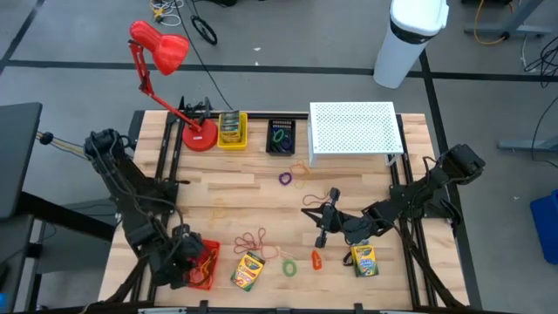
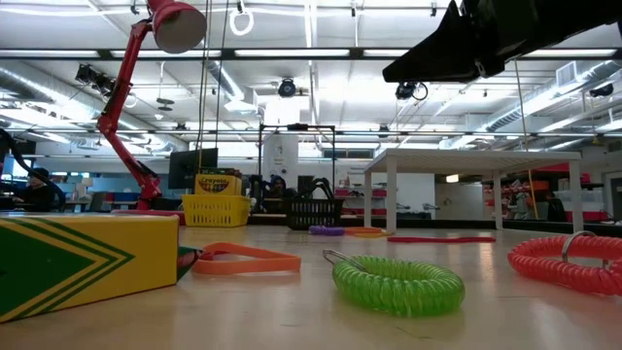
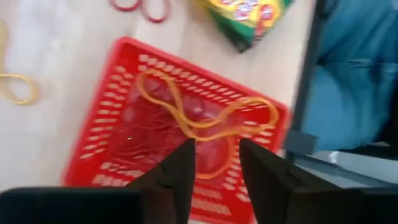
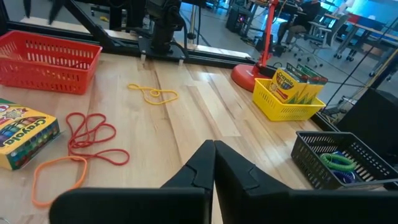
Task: Pick & Place Office Desk Supplies
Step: Put the red rubber band into the red bin
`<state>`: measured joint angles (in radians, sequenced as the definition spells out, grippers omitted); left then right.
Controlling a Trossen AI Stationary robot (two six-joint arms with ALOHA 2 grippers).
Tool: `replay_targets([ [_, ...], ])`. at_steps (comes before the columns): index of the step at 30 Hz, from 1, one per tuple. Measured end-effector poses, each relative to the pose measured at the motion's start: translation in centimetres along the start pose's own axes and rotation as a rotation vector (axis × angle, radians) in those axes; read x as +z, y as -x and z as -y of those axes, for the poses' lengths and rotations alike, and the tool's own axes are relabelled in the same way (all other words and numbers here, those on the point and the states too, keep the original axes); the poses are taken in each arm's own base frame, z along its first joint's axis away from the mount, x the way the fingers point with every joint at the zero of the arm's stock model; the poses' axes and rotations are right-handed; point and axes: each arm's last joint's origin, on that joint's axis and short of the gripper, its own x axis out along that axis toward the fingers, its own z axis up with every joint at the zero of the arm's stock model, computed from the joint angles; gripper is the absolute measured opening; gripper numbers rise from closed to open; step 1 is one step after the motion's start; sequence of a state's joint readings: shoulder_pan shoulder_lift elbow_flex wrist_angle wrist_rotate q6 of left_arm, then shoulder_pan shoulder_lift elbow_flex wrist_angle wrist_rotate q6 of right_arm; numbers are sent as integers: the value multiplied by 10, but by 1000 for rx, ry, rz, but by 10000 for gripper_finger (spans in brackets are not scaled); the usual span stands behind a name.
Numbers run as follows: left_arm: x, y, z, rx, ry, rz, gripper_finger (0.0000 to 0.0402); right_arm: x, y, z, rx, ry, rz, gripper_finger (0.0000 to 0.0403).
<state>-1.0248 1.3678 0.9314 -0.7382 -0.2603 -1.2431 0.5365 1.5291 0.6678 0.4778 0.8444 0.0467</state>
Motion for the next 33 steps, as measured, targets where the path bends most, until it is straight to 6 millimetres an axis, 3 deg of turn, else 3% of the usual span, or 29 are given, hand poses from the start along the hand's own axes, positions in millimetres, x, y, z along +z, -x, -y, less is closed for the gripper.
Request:
replay_targets([
  [5,10,-3,-15,117,-58,-10,162,0,0,0,0,2,0,10],
  [9,26,-6,-24,175,-168,18,156,0,0,0,0,1,-1,7],
  [17,83,-19,-33,93,-429,158,73,0,0,-2,59,2,-5,14],
  [23,116,-47,-45,43,-577,152,8,-1,0,-2,70,6,-10,6],
  [27,132,-76,-53,30,-587,140,18,-1,0,-2,70,10,-13,9],
  [33,139,-110,-64,36,-578,75,86,-3,0,-2,77,18,-21,15],
])
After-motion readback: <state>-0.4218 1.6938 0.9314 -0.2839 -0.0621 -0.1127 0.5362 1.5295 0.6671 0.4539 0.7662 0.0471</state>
